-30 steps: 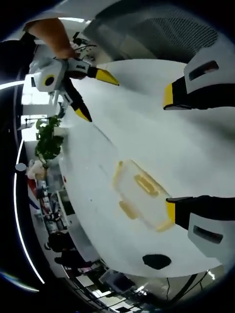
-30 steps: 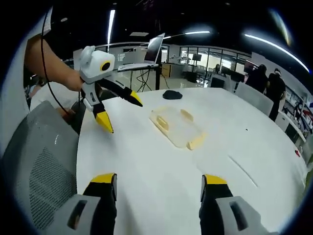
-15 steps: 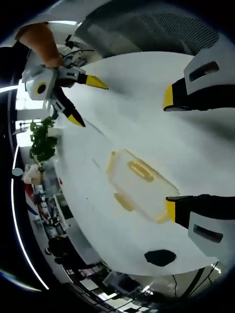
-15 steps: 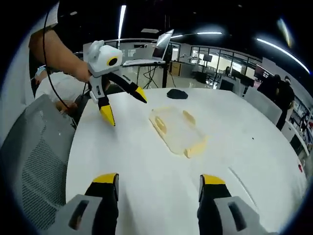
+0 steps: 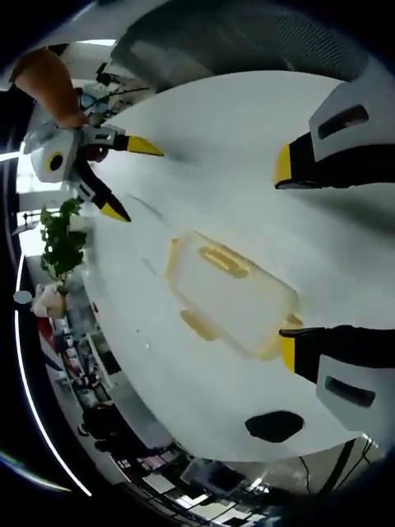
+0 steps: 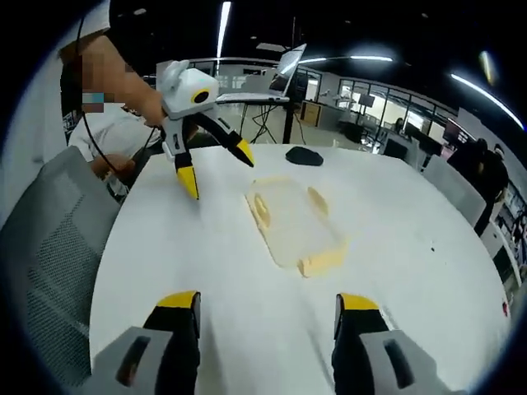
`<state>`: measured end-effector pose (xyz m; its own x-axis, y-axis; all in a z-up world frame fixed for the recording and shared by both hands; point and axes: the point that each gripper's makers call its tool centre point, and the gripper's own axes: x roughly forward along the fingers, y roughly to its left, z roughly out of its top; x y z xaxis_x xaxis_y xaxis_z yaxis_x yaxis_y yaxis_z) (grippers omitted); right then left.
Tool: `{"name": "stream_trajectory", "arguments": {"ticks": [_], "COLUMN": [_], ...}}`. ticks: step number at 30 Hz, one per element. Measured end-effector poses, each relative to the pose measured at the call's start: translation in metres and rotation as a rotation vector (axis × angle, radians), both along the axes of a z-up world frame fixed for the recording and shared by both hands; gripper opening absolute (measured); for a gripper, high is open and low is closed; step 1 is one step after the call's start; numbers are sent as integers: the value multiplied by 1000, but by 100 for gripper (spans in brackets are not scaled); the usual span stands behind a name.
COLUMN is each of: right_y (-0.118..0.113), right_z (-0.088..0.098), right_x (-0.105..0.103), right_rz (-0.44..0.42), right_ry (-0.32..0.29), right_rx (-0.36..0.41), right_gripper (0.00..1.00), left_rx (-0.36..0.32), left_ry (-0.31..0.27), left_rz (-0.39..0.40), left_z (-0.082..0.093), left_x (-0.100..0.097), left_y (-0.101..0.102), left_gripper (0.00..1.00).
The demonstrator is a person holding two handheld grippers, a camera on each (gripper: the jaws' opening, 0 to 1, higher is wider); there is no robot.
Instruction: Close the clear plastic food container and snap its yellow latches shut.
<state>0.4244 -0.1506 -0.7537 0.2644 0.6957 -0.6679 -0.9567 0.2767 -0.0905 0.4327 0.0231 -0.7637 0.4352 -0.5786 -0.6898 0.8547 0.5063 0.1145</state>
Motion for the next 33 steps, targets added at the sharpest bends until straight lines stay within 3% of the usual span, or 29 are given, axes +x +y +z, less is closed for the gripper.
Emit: {"name": "stream_trajectory", "arguments": {"ticks": [9, 14, 18, 33], "right_y": [7, 9, 10, 21], "right_z": [-5, -4, -5, -12], "right_x": [18, 31, 40, 55], "right_rz": [80, 104, 123, 206], "right_ry": [-16, -20, -22, -28], "right_rx": [-47, -55, -70, -116], "right_gripper": [64, 64, 64, 62], "left_rx": [42, 61, 77, 155], "left_ry": [-11, 10, 9, 2], "left_rz": [-36, -62, -82, -207], "left_z": [-3, -7, -10, -17], "left_x": [22, 30, 35, 55], "left_y": [15, 26, 32, 32], "left_gripper": [65, 60, 63, 62]}}
